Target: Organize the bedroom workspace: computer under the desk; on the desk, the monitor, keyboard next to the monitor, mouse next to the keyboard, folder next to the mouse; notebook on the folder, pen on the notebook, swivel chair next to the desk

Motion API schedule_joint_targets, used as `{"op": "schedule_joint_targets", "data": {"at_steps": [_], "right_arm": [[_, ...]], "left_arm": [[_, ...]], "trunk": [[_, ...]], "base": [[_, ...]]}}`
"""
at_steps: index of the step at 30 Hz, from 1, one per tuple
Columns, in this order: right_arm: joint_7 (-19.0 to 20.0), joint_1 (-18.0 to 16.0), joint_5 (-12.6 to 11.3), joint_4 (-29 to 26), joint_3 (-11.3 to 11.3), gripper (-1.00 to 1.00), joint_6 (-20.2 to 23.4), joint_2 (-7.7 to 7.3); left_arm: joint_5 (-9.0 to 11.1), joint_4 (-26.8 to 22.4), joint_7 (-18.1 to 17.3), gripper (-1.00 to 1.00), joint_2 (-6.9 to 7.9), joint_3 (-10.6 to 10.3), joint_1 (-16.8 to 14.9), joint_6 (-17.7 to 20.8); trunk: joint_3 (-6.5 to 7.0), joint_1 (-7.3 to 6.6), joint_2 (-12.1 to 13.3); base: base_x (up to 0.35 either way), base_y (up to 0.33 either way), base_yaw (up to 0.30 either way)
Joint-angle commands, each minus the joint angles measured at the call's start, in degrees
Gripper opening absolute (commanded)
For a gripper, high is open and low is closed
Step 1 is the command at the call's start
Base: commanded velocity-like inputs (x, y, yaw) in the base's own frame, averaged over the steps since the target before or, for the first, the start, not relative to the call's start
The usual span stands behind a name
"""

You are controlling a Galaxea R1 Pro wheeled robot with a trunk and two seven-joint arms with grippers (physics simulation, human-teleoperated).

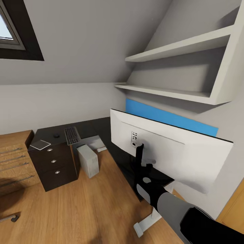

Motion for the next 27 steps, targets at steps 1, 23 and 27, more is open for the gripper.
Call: {"op": "schedule_joint_targets", "data": {"at_steps": [1, 23, 27], "right_arm": [[-0.27, -0.06, -0.51, 0.02, 0.41, 1.0, -0.26, 0.0], [-0.27, -0.06, -0.51, 0.0, 0.41, 1.0, -0.26, 0.0], [-0.27, -0.06, -0.51, 0.03, 0.41, 1.0, -0.26, 0.0]], "left_arm": [[0.41, -0.13, 0.25, 1.0, 0.0, -0.5, 0.03, -0.05], [0.32, -0.13, 0.25, 1.0, 0.0, -0.59, 0.03, -0.05], [0.32, -0.13, 0.24, 1.0, 0.0, -0.62, 0.03, -0.05]], "trunk": [[-0.06, 0.01, -0.04], [-0.06, 0.01, -0.04], [-0.06, 0.01, -0.04]], "base": [[0.0, 0.0, 0.0], [0.0, 0.0, 0.0], [0.0, 0.011, 0.0]]}}
